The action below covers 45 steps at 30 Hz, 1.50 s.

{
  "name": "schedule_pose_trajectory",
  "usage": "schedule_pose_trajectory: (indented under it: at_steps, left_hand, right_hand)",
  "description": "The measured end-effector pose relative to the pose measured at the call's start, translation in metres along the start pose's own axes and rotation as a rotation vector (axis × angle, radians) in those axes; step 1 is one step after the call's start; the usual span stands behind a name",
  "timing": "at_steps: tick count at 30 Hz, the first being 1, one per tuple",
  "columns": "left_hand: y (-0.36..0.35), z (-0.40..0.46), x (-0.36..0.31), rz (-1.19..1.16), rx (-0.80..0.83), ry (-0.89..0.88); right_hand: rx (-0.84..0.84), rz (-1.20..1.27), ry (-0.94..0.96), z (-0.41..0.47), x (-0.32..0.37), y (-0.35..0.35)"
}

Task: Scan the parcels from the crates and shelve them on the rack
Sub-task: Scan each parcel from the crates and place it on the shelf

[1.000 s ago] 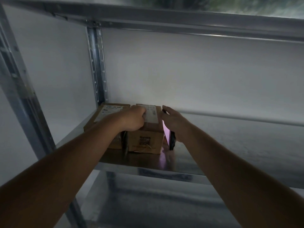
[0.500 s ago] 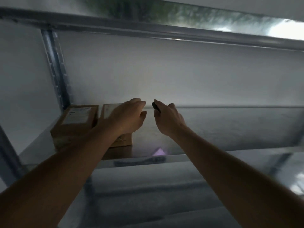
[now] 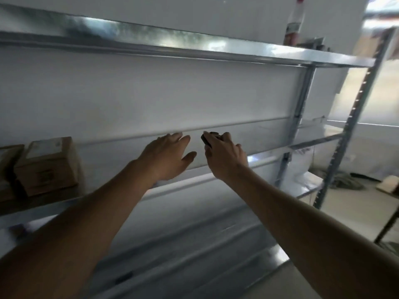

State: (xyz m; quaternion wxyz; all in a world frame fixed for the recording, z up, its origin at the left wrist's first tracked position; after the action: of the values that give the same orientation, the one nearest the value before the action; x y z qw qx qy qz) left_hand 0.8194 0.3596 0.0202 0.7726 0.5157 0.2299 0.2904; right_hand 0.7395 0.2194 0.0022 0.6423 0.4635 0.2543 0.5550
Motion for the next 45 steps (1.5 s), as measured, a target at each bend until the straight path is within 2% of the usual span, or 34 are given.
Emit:
schedule_pose_trajectory:
  at_steps: [9,20,35,45]
  left_hand:
    - [-0.047,-0.002,-0.243,-0.102,0.078,-0.21]
    - [-0.12,0.037,-0.507,-0.155,0.279,-0.479]
    - [-0.227,0.169,-0.841,-0.234,0.38,-0.855]
    - [-0.293,0.223,-1.05,-0.257,0.476,-0.973]
  right_hand:
    - [-0.008,-0.113,-0.193,-0.133,-0.2,0.08]
    - [-0.004,-0.165,-0.513,-0.261,-0.426,0.144]
    - [-0.082,-0.271,-0.918,-0.311,-0.736,0.205]
    - [-0.106,-0.249,-1.03,-0.349,-0.938,0.233]
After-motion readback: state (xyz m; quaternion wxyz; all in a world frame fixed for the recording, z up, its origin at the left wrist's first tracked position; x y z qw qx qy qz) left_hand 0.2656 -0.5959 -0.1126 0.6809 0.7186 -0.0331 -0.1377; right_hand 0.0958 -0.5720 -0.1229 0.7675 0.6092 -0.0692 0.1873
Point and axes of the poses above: each hand's wrist, its own z-axis towards the middle knuckle, its own y-axis out of the back of the hand, x = y × z, the point moved 6 cm from there along z, towards the middle knuckle, and after that the axes turned 11 degrees about y, right-handed, at the moved point
